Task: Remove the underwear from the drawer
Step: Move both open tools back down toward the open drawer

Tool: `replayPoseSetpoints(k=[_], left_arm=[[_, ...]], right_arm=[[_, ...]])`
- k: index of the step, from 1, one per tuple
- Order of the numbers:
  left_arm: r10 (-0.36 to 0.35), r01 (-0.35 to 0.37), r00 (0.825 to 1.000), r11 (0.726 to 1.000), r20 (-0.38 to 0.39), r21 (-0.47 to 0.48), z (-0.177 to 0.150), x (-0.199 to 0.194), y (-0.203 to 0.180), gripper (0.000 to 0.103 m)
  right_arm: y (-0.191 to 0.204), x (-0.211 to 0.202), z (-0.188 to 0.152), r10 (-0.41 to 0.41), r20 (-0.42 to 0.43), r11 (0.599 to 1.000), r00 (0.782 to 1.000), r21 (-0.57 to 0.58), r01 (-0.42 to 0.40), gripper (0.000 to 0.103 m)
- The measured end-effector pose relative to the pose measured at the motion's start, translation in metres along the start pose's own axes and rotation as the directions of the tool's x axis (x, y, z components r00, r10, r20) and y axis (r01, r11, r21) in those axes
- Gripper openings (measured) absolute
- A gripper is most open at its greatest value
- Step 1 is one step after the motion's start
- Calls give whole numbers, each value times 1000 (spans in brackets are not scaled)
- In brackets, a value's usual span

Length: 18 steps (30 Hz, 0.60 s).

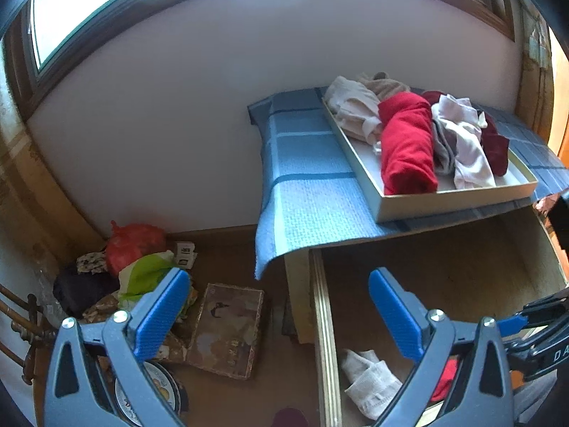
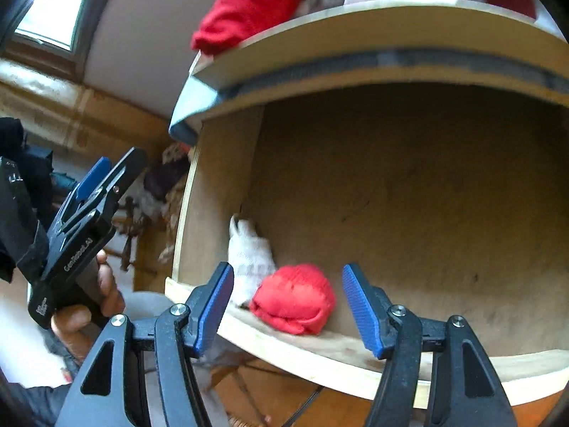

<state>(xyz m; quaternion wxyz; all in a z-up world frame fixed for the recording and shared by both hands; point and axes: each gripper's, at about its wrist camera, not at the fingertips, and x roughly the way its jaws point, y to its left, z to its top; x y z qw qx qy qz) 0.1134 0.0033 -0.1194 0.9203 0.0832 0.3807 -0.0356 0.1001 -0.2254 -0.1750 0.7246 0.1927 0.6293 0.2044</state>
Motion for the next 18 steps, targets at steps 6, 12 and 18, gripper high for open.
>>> replayPoseSetpoints(k=[6,12,18], left_arm=[[-3,3,1000,1000,-6,12,-1,-2,-1,103],[-37,36,999,999,-24,-33,1,2,6,103],[-35,33,999,999,-31,-34,0,4,5,103]], right_arm=[[11,30,3,-76,-144,997,987,-15,74,66],[18,46,-1,-73,-180,997,981,-6,73,66],[20,55,5,-93,-193,996,977,-7,93,66]])
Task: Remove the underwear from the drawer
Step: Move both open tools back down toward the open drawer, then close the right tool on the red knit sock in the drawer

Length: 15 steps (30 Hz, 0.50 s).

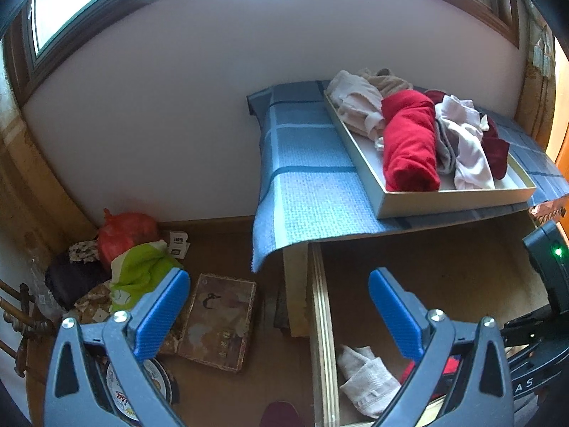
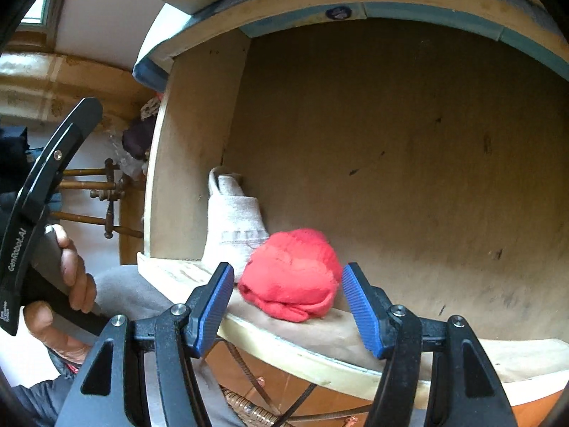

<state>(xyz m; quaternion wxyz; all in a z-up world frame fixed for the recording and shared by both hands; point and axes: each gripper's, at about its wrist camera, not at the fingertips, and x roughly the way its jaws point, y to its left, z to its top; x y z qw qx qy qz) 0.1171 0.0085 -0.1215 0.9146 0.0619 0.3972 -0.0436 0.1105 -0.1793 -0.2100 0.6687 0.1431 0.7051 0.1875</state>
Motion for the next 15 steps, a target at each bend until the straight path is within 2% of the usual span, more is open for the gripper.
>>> replayPoseSetpoints(k=[8,15], left_arm=[[32,-32,999,999,-14,27,-1,5,-3,103],[35,-34,999,999,-24,36,-2,7,-3,103]], right_arm=[[4,7,0,-38,-6,999,999,-21,38,66],[3,9,2,-108,7,994,994,-27,108,66]])
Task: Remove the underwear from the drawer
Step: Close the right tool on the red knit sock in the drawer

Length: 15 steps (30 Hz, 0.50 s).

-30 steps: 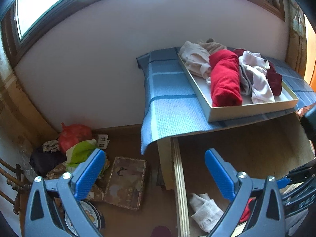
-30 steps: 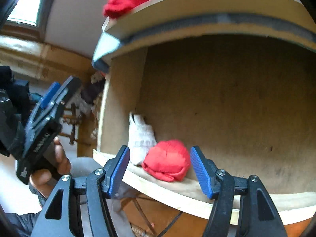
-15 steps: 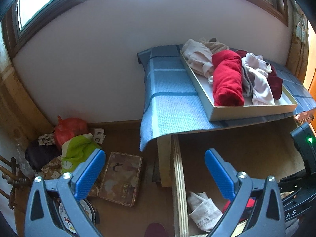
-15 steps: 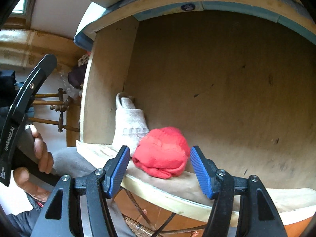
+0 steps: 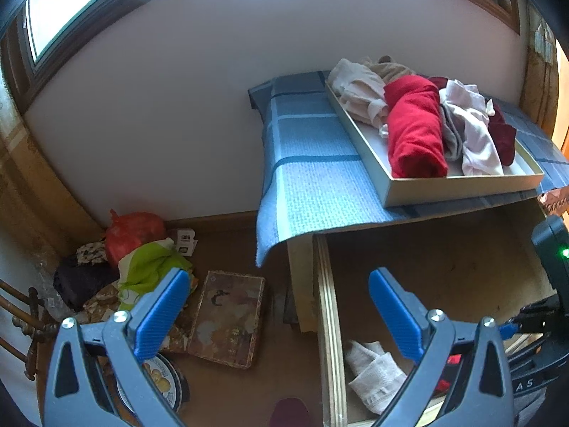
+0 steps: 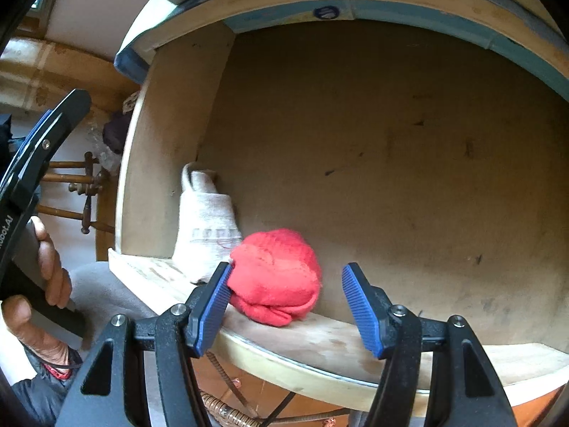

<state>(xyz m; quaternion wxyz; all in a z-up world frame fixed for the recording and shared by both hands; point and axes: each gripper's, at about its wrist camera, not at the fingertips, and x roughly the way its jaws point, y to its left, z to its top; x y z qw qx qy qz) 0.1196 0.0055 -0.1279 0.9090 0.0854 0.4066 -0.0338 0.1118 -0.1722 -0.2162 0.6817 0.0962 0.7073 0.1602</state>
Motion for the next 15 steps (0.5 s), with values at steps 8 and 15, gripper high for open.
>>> replayPoseSetpoints(k=[8,15], left_arm=[[7,-7,1000,1000,-3,8,0,1,-1,103],[9,-9,1000,1000,-3,13,-2,1,-2,103]], right_arm=[[-6,-7,6,-68,47,998,997,12,67,66],[-15,-12,9,-129,103,991,986,46,124,66]])
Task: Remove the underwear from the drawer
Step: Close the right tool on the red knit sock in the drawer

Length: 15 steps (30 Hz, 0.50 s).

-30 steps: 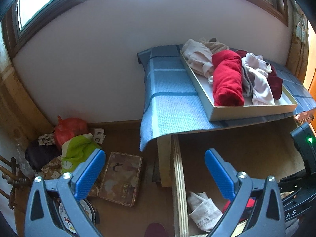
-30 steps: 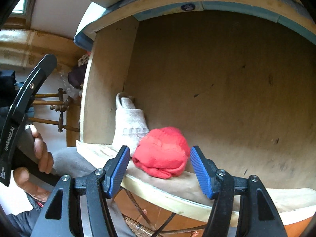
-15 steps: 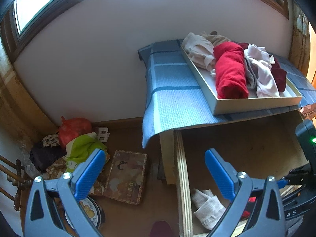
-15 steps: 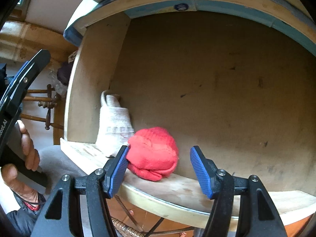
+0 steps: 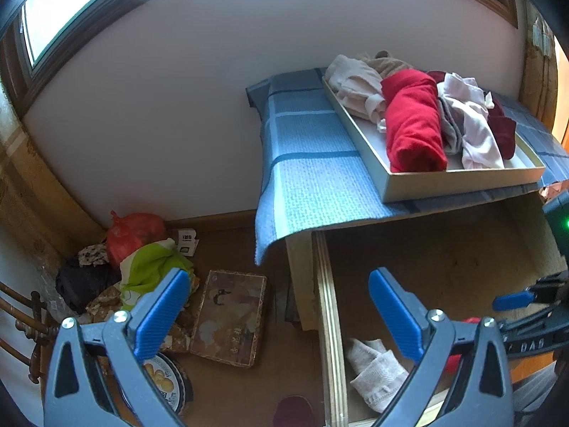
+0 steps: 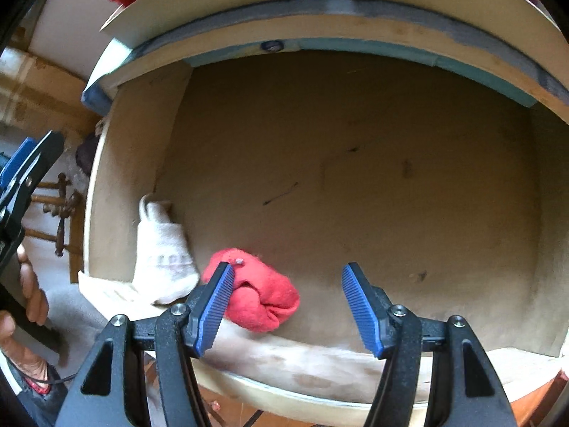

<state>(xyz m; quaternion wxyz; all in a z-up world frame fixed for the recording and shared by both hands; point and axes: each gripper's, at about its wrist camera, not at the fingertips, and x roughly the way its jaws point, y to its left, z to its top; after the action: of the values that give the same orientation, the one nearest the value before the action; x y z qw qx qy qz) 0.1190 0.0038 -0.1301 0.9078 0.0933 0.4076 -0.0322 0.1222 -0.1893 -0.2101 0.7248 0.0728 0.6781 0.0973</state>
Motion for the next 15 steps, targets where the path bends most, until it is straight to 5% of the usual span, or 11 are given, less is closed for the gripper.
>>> replayPoseSetpoints(k=[4,12,15], left_arm=[[-1,1,1000,1000,-2,3,-1,1,-1,103],[2,-2,1000,1000,-3,2,-1,0,-2,103],[3,-3,1000,1000,-1,1,-1,0,-1,103]], right_arm=[[-8,-8,1,-97,53,995,994,26,96,66],[9,-26,0,-27,90,1000,996,-13,28,66],[27,-11,0,-81,33,991,996,-102,84,66]])
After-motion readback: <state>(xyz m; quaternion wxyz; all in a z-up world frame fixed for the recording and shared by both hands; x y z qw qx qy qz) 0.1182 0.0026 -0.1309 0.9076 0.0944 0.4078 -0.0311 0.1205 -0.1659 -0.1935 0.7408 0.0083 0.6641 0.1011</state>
